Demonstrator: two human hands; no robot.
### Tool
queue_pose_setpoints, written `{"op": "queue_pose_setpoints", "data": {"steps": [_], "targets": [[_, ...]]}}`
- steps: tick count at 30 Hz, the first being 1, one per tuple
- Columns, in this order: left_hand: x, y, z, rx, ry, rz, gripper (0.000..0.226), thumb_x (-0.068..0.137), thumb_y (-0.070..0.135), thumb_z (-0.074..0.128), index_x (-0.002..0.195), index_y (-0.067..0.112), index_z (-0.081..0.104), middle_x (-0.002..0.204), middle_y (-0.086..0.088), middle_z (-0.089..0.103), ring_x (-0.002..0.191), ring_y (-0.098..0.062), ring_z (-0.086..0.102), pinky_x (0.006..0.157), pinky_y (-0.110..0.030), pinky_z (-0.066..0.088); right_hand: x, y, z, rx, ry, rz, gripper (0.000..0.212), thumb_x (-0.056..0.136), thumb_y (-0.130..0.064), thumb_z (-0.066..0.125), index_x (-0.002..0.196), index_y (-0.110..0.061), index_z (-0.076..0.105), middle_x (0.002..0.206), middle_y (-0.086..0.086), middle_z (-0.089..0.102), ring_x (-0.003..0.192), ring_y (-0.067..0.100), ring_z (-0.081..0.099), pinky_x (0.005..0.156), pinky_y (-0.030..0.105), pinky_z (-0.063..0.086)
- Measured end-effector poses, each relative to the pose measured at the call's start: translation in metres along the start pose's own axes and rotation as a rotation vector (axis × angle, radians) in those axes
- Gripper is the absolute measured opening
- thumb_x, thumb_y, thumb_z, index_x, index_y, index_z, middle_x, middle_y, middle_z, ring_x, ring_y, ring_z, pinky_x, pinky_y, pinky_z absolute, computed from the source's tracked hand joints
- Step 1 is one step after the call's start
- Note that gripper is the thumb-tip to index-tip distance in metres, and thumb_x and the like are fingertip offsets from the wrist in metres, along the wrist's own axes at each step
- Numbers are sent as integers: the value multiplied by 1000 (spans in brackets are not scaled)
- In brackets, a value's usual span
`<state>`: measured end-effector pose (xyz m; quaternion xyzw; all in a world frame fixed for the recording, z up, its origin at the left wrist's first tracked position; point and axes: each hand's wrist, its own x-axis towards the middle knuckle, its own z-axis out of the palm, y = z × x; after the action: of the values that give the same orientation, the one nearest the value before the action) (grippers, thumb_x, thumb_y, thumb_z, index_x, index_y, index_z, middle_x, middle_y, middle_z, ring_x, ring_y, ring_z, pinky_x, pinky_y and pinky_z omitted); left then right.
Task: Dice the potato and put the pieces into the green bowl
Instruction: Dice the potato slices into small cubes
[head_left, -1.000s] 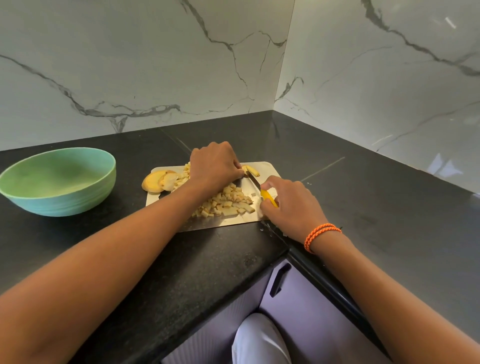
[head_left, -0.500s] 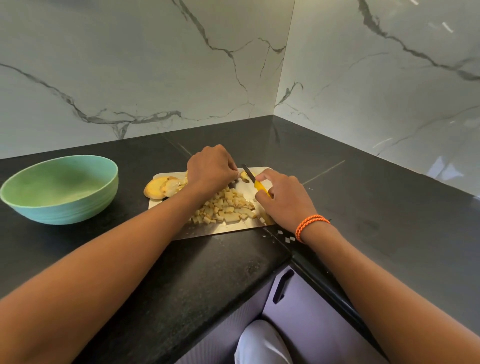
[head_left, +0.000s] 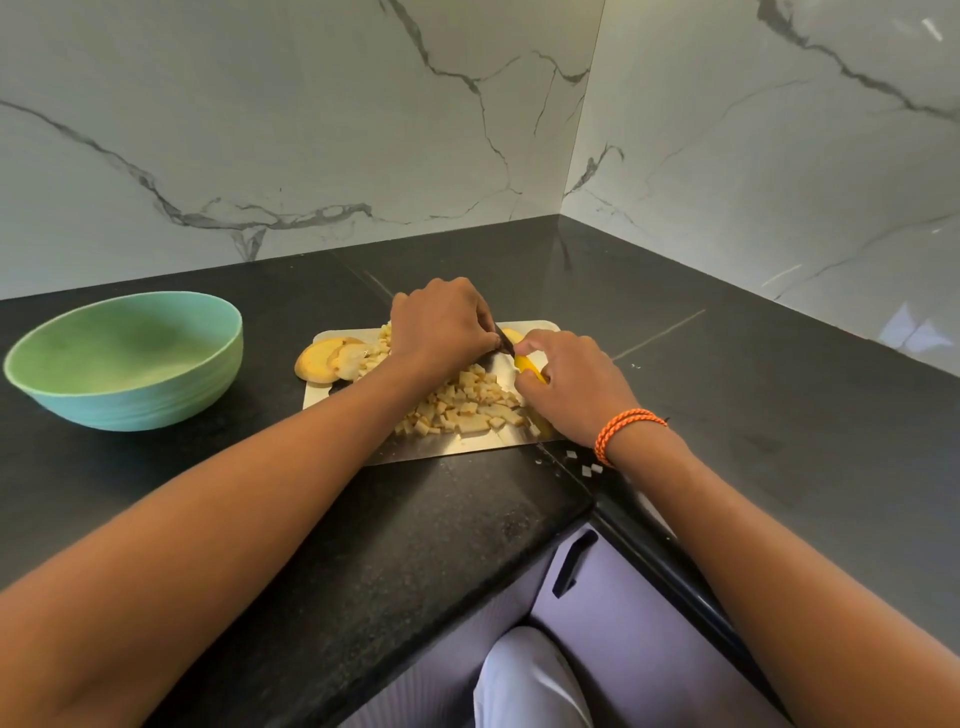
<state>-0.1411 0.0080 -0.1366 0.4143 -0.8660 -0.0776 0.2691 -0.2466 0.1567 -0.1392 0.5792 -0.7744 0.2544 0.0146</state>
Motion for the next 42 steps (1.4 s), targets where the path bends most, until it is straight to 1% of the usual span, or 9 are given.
{"op": "queue_pose_setpoints", "data": {"steps": [3,7,11,19,24,28,33,38,42], "targets": [[-1,2,0,18,6,3,14,87,47,81,87,33,83,80,15,74,80,-9,66,93,-47,57,-10,2,-3,14,5,5,33,94,-37,59,126,-31,63,101,-1,65,88,19,62,80,41,56],[-1,2,0,14,-2,-10,17,88,50,81,89,33,83,81,15,74,81,-9,66,91,-47,57,-30,9,-11,31,3,-7,31,95,-35,59,126,-30,63,70,-9,49,60,8,42,58,28,35],[-5,2,2,10,8,-17,16,88,49,81,88,33,82,79,16,73,80,-8,66,92,-48,58,-48,13,-22,19,-8,-16,32,96,-36,60,127,-30,63,71,-8,51,63,10,49,62,28,39],[-3,1,-1,-20,16,-3,12,90,42,82,90,30,84,81,13,75,77,-8,64,91,-48,59,-38,20,-39,138,121,-19,30,93,-27,61,122,-25,68,47,-5,48,40,9,32,53,24,38],[-1,4,-3,29,-54,102,13,93,43,78,96,32,84,104,12,78,87,-9,63,97,-50,54,-24,28,-25,110,185,19,36,95,-31,60,130,-25,66,61,-4,61,50,11,47,56,29,45],[5,4,-8,-24,-66,158,8,95,34,78,100,34,83,109,11,78,90,-8,66,88,-41,60,-21,28,-21,117,242,57,36,95,-29,60,129,-24,67,61,-6,60,52,11,51,59,29,48],[15,10,-9,-49,-355,296,49,94,1,69,127,36,75,139,9,67,124,-17,62,100,-41,57,-20,25,-21,83,262,79,37,95,-31,59,131,-25,66,72,-5,65,60,12,56,67,38,58],[20,9,-15,46,-280,319,22,95,29,78,116,35,81,126,10,72,108,-12,63,81,-31,59,-23,24,-22,72,231,93,38,95,-32,59,133,-26,64,82,0,70,67,16,61,72,41,59],[13,6,-10,58,-190,280,21,95,40,77,114,32,81,121,12,74,99,-9,64,65,-23,46,-24,18,-20,44,182,96,39,97,-35,57,135,-28,63,92,2,73,75,18,64,77,38,58]]}}
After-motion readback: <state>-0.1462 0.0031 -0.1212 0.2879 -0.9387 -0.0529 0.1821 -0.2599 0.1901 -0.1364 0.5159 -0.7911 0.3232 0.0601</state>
